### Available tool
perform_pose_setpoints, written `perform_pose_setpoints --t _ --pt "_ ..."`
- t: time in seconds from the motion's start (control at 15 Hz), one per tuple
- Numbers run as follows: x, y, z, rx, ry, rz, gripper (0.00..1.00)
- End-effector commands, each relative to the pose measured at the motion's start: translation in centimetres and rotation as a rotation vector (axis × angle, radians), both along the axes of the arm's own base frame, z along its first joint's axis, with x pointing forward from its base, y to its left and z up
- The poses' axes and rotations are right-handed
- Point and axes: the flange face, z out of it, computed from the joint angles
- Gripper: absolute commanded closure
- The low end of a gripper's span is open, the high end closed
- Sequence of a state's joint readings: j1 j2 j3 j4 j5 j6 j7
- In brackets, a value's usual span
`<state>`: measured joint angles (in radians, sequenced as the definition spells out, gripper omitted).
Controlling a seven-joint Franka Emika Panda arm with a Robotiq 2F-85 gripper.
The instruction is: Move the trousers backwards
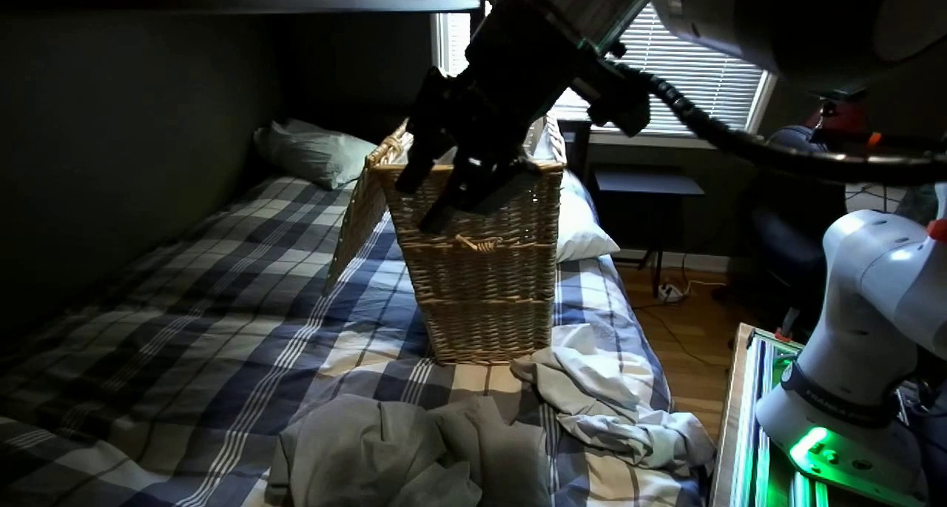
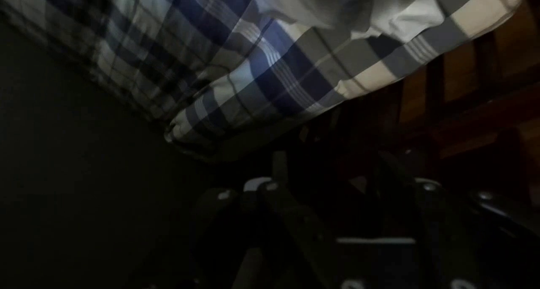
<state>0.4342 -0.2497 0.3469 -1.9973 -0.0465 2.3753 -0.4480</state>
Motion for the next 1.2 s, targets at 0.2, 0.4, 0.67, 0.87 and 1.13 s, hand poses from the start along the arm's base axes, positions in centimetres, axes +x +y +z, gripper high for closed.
perform_pose_setpoints --t 0.2,0.4,0.67,0.87,1.13 --pt "-6.7 -7.1 1.8 -0.187 0.335 0.037 0.0" --pt "-9.2 -9.9 2.0 -0.226 0.441 0.113 0.0" --pt "-8.7 -9.7 2.9 -0.226 0.413 0.085 0.0" --pt "-8.7 -9.7 2.4 -0.231 0.422 0.088 0.0" --pt "-8.7 -9.7 2.3 -0.233 0.424 0.089 0.0"
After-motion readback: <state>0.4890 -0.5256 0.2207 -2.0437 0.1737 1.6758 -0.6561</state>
